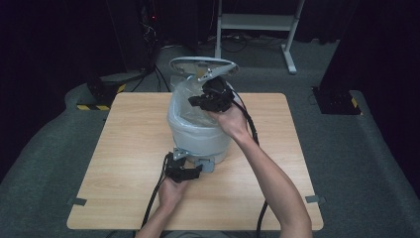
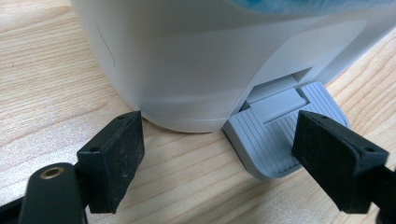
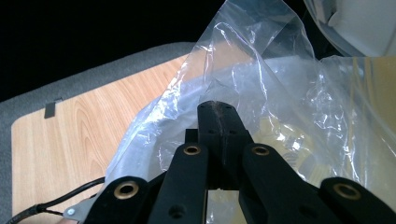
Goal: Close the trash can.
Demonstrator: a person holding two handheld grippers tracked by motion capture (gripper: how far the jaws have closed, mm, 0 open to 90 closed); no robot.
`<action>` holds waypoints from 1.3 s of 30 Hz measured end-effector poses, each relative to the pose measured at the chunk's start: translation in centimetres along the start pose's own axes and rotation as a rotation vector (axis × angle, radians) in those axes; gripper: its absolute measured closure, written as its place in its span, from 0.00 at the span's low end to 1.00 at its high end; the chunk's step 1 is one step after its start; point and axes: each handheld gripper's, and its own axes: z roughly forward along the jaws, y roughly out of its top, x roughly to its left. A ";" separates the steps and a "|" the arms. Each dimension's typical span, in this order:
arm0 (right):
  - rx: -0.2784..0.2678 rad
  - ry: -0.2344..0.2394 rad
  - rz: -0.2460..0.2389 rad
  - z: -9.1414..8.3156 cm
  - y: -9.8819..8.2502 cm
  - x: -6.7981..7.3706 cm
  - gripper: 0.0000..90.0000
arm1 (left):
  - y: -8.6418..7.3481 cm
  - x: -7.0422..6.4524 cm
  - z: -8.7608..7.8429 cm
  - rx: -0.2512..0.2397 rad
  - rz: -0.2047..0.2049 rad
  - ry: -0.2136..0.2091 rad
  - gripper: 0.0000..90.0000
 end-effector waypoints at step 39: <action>-0.041 -0.097 0.037 -6.1 -3.4 -1.5 0.69 | 0.0 -0.1 0.0 0.000 -0.004 -0.002 0.19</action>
